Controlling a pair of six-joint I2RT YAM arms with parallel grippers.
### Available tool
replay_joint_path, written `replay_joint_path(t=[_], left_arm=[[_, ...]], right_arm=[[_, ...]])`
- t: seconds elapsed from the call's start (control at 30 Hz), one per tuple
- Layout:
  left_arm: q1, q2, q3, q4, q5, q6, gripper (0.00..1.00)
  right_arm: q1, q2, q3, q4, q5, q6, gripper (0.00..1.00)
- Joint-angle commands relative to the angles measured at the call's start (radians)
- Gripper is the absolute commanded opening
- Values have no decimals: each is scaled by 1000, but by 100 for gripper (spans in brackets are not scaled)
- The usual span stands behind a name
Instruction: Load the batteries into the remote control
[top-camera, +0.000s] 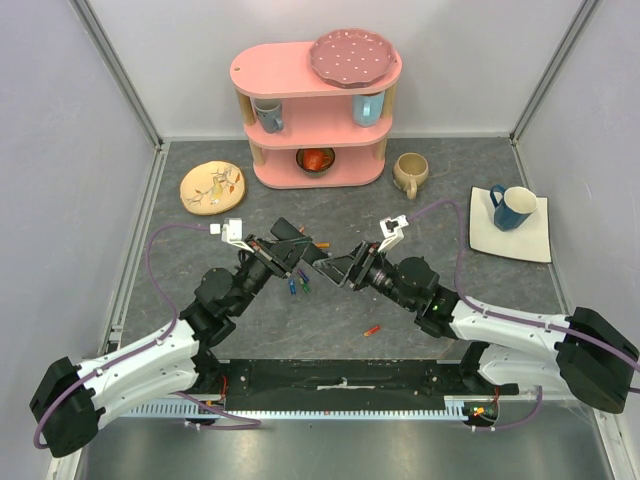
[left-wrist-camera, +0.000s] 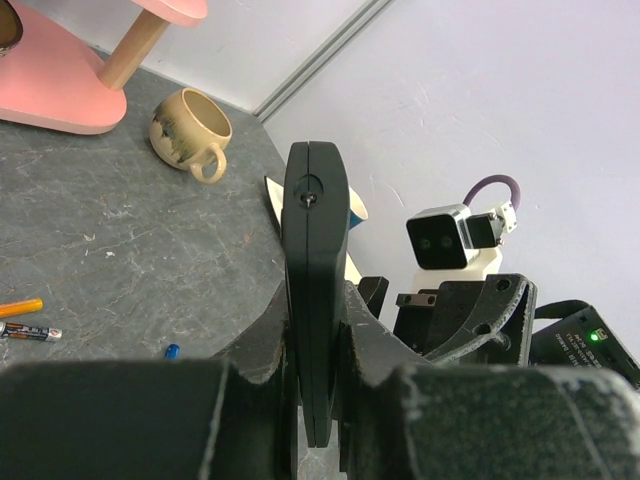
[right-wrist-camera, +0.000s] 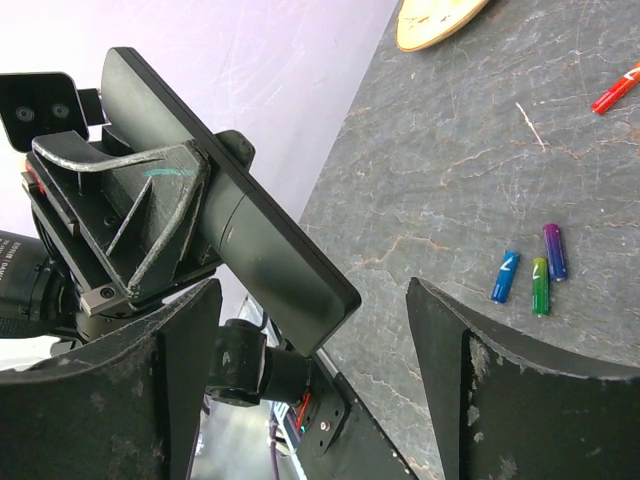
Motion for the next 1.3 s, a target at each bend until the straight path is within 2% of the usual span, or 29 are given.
replay_joint_path(t=[0.0,0.57,1.1,1.27], left_arm=[[2,-5,2,58,-2,-8,2],[2,-19,-5,61,1,-5,2],[2,-16,-8,67,1,-2,2],[2,-20,-10,69,1,-1,2]], right_arm=[[-4,17,44,91,10,14,81],[-20,59,58,110,9,40,75],[-27,86,64,142,-5,61,74],[-30,95,67,140,-17,61,68]])
